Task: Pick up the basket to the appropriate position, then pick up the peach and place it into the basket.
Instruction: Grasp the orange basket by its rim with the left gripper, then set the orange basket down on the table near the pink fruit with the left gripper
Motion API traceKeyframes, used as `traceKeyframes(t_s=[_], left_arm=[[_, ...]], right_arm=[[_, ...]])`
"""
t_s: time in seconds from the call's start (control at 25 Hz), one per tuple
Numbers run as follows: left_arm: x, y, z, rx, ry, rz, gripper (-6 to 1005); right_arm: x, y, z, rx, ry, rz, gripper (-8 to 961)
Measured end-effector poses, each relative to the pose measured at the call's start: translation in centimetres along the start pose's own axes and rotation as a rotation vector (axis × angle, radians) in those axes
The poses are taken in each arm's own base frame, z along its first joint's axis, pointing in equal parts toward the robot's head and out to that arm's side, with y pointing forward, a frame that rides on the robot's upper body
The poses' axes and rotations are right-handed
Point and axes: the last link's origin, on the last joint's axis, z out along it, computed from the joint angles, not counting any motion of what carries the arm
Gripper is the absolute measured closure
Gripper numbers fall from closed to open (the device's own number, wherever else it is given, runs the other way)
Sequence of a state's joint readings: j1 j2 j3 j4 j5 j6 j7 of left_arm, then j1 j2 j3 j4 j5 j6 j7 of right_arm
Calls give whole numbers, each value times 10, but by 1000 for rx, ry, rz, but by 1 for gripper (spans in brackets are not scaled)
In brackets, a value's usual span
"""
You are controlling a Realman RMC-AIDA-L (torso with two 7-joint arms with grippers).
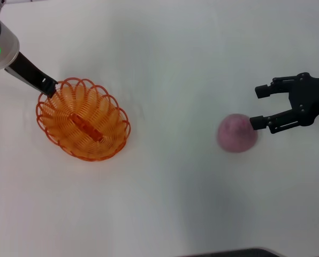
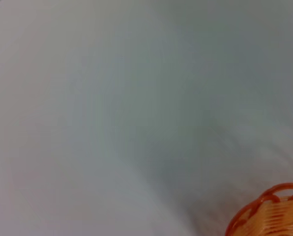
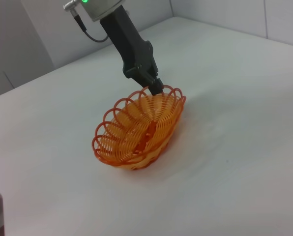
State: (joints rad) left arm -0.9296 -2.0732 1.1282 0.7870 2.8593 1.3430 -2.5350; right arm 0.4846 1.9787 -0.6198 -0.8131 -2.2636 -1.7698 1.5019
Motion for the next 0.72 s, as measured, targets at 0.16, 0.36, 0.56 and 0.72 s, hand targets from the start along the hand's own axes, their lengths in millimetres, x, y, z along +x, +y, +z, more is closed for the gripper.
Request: traceKeyframes(t_s=[0.16,0.36,0.56,0.72], left_arm=[[-1,-4,-9,-36,1,-41,944],[-4,-22,-41,-206,101,-247,956],[-18,-34,-61,-343,151,-421,963],[-35,-30,-53,-394,155,-587,964]], right_arm=[[-1,0,0,0,-1,3,4],[-2,-1,-1,9,-6,0,5],[-2,-4,-3,25,-5,-13,5],[-2,-7,-4,48,-2,-18,5]])
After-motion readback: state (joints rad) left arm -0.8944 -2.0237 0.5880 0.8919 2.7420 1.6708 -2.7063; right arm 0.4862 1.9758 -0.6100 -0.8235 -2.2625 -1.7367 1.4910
